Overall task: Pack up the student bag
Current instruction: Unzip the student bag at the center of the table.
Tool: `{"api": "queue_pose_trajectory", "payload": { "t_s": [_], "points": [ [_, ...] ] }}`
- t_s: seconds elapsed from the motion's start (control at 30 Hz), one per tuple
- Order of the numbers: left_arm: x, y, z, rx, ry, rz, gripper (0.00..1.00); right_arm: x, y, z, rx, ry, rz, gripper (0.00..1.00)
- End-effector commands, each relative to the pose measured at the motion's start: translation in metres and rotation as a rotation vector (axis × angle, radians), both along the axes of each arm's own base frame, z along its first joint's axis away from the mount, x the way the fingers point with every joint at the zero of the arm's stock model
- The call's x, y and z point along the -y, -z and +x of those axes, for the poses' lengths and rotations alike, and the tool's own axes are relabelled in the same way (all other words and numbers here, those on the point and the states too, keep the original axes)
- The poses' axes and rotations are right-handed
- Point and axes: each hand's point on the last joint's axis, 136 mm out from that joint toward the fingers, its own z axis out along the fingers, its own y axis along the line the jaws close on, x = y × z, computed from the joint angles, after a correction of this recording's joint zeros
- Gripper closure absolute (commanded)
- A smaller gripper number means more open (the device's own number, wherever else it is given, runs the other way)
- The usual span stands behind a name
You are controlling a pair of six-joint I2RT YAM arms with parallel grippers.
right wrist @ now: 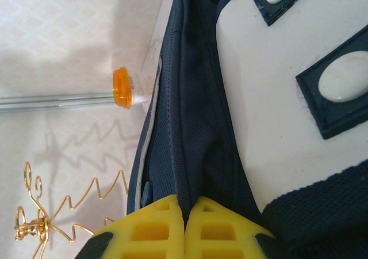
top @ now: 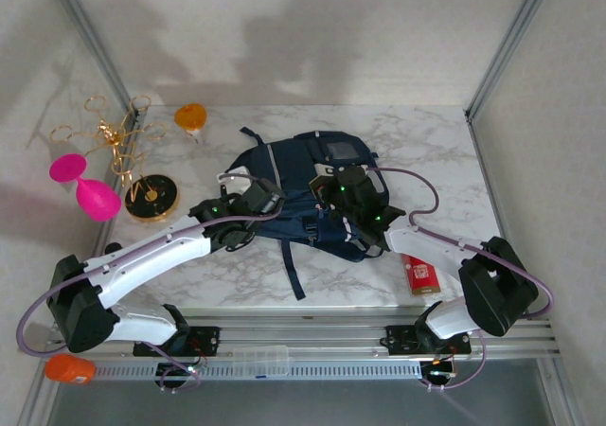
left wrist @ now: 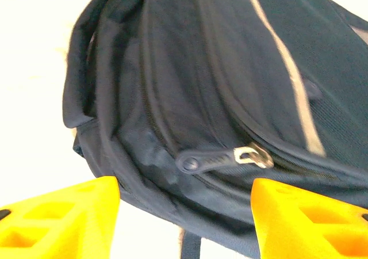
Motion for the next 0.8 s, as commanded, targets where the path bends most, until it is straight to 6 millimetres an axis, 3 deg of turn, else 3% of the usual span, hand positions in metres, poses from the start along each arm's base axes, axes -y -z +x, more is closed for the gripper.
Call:
{"api": "queue_pose_trajectory", "payload": {
  "t_s": [0.0,0.13,0.3,0.77],
  "points": [
    [0.011,-0.022,0.003,0.041,0.181,0.128,0.41,-0.012,-0.074,0.017,0.175,0.0,0.147,1.0],
    [0.009,-0.023,0.008,0.055,0.307,0.24,0.4,-0.012,-0.074,0.017,0.175,-0.003,0.137,1.0],
    [0.017,-0.013,0.014,0.05,0.477,0.255,0.32,-0.012,-0.075,0.015,0.169,-0.01,0.148,1.0],
    [0.014,0.009,0.026,0.038,0.685,0.266,0.37,-0.007,-0.077,0.014,0.178,0.002,0.121,1.0]
  ]
}}
